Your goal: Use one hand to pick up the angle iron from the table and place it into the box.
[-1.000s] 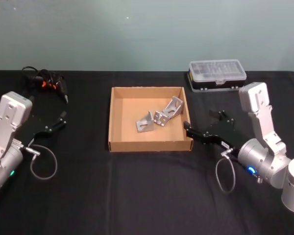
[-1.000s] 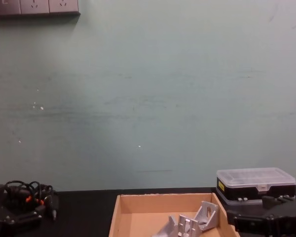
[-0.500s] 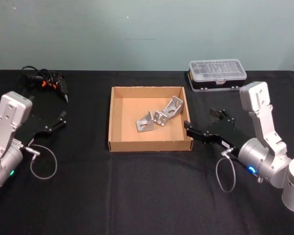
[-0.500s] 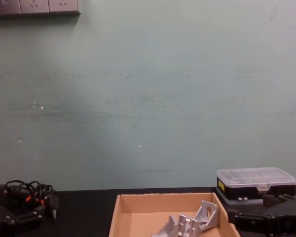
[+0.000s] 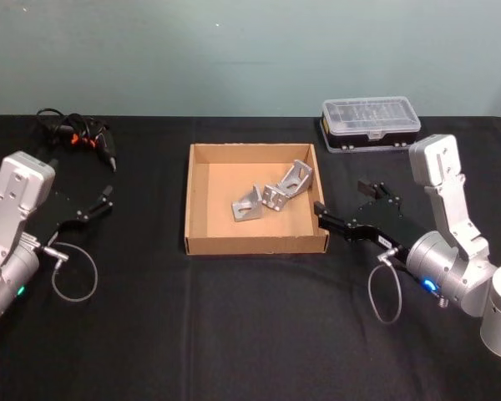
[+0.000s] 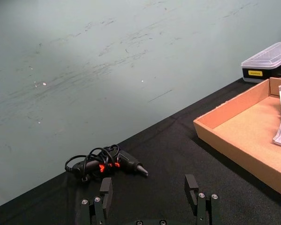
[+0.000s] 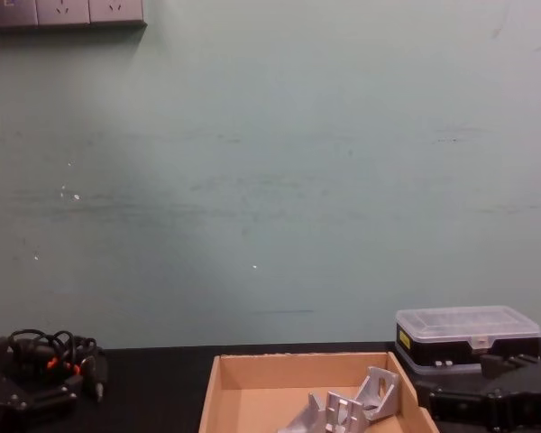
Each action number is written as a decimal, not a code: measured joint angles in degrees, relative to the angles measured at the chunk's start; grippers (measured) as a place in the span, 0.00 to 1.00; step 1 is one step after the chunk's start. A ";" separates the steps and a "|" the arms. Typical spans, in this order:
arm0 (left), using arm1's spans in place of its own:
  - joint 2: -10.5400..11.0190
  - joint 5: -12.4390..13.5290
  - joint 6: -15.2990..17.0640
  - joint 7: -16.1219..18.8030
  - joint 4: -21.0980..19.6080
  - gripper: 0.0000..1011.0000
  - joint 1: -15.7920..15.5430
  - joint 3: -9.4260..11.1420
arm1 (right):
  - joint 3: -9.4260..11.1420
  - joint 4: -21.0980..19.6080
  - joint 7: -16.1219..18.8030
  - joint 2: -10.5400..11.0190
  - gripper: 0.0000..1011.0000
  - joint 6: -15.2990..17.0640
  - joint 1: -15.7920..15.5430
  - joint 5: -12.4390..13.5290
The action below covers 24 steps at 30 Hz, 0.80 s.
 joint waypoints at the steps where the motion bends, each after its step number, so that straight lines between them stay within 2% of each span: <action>1: 0.00 0.00 0.00 0.00 0.00 1.00 0.00 0.00 | 0.00 -0.01 -0.01 0.00 0.99 0.01 0.00 -0.01; 24: 0.00 0.00 0.00 0.00 0.00 1.00 0.00 0.00 | 0.00 -0.05 -0.03 0.00 0.99 0.02 0.00 -0.02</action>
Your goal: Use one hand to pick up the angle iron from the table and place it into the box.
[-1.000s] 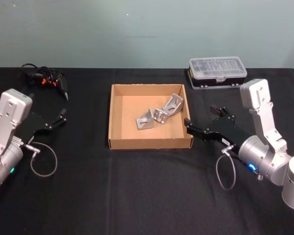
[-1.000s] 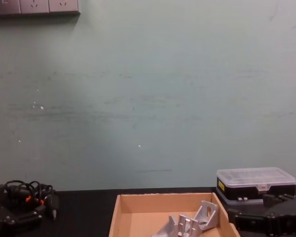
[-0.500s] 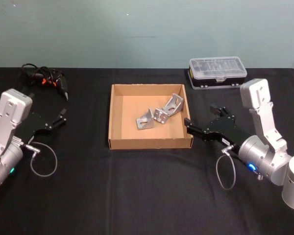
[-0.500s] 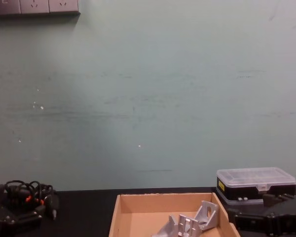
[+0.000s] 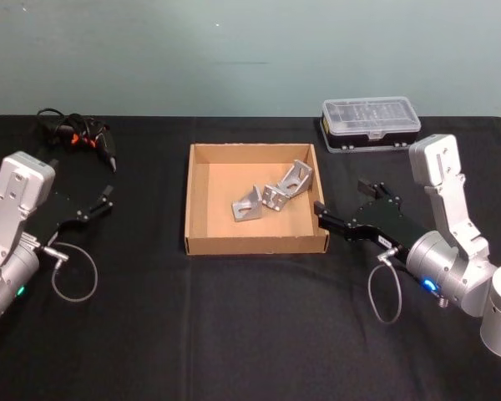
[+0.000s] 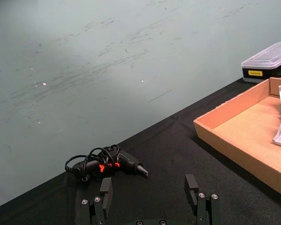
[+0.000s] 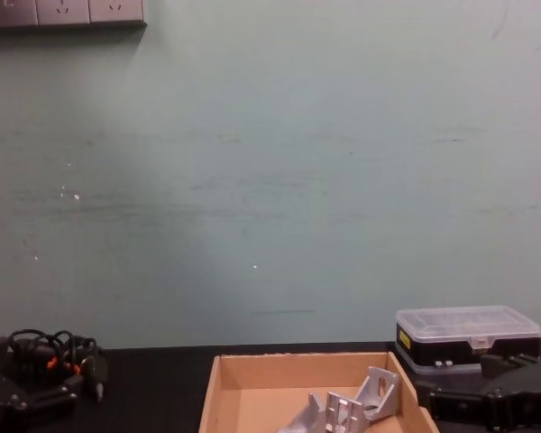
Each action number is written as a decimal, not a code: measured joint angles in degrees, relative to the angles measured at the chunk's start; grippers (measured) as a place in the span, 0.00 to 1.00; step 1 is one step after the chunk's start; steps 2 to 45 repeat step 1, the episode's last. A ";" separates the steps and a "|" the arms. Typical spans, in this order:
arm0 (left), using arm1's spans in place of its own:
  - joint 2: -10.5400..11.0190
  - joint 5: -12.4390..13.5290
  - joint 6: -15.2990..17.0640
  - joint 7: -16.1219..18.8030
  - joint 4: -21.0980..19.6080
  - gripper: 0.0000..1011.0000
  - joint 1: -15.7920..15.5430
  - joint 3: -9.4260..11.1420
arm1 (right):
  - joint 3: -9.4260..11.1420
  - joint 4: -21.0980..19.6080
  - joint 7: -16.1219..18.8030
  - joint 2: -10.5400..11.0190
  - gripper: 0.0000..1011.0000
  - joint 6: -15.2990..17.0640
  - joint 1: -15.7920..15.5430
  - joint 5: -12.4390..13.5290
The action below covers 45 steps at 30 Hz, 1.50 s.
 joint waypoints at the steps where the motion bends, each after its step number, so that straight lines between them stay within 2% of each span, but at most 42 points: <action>1: 0.00 0.00 0.00 0.00 0.00 1.00 0.00 0.00 | 0.00 0.00 0.00 0.00 0.99 0.00 0.00 0.00; 45: 0.00 0.00 0.00 0.00 0.00 1.00 0.00 0.00 | 0.00 0.00 0.00 0.00 0.99 0.00 0.00 0.00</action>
